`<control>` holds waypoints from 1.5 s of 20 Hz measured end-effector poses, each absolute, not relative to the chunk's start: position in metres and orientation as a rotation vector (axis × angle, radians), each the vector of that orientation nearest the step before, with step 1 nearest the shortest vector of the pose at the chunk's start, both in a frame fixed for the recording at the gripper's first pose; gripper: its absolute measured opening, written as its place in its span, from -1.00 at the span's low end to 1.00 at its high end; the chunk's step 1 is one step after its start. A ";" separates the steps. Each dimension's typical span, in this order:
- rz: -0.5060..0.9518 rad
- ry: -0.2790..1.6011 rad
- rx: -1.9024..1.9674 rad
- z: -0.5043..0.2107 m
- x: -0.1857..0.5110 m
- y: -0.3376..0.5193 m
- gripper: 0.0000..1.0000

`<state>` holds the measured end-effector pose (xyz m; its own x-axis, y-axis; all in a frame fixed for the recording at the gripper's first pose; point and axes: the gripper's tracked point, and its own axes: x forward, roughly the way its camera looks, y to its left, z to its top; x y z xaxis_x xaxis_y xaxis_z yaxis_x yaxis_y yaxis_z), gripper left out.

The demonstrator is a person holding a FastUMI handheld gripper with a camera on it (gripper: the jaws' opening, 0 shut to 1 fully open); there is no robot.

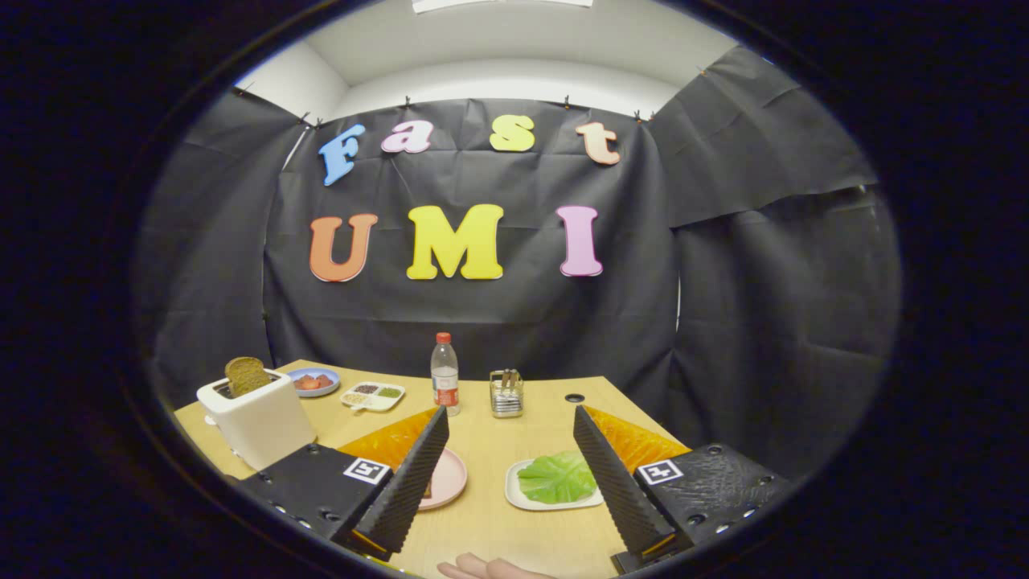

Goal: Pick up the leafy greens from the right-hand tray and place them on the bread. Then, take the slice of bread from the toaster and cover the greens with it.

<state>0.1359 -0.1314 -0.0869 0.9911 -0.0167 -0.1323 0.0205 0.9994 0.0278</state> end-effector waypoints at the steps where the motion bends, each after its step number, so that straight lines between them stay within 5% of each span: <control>1: -0.020 0.143 0.036 -0.089 0.146 -0.139 0.92; 15: -0.137 0.485 0.077 -0.208 0.274 -0.234 0.91; 27: -0.145 0.759 0.125 -0.308 0.298 -0.247 0.90; 30: -0.133 0.803 0.127 -0.319 0.299 -0.246 0.75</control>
